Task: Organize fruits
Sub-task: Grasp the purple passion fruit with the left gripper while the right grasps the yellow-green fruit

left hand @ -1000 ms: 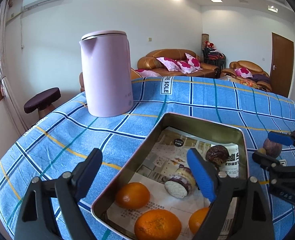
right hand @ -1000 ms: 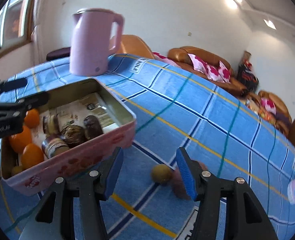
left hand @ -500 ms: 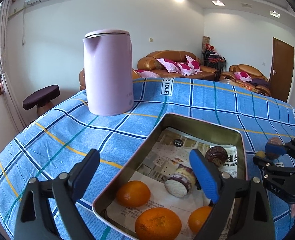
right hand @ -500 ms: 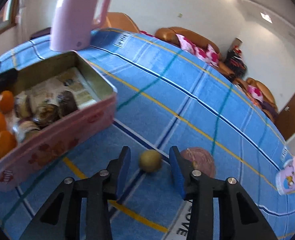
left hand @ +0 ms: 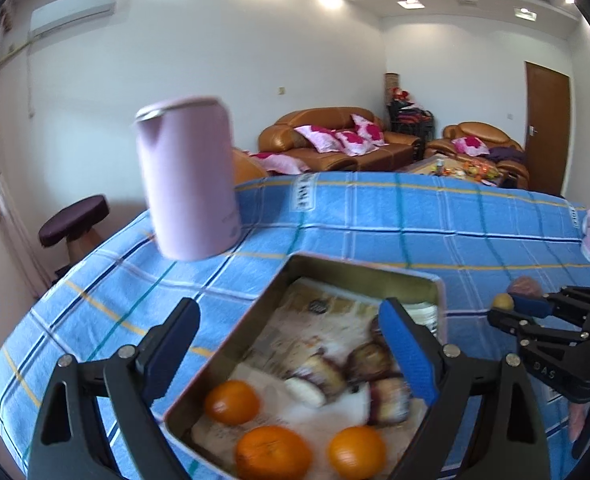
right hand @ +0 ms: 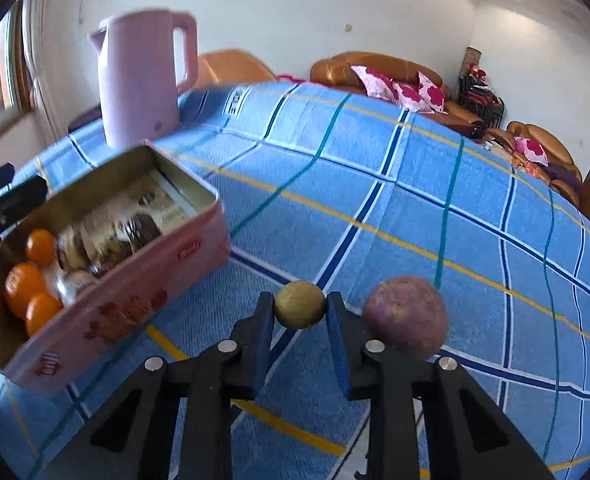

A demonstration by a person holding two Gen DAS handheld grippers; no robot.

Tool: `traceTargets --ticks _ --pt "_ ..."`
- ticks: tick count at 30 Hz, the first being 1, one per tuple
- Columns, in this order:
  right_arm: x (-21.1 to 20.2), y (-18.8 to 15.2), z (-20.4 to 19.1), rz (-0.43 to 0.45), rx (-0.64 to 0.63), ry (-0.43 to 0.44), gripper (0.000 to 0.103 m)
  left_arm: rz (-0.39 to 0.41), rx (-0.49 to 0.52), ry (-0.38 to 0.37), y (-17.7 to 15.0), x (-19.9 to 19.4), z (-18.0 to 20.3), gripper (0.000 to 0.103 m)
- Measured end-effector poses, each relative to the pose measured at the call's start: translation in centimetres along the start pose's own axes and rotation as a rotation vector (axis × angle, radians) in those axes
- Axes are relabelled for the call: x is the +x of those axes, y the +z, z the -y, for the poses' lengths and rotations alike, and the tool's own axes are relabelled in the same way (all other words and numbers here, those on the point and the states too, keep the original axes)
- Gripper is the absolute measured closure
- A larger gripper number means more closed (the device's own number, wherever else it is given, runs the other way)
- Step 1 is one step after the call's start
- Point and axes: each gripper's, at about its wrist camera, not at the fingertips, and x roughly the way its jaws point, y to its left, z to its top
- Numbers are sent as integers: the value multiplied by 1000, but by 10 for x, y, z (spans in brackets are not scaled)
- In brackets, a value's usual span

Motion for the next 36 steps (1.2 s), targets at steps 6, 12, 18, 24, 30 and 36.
traceTargets --ticks 6,12,18,24,30,36 --pt "-17 5 31 90 93 -16 75 -16 50 -78 19 2 41 10" --pt "-29 0 68 145 228 66 75 -76 81 -136 23 19 82 10" --pt "-43 -5 98 189 289 -24 75 -119 119 -198 23 27 123 10" --pt "-40 -15 123 158 343 -106 75 -167 158 -265 21 44 159 10" --pt "-32 -22 132 112 367 -146 75 -235 168 -342 17 66 183 11" --pt "-33 -27 142 100 398 -175 75 -240 195 -377 15 73 197 11"
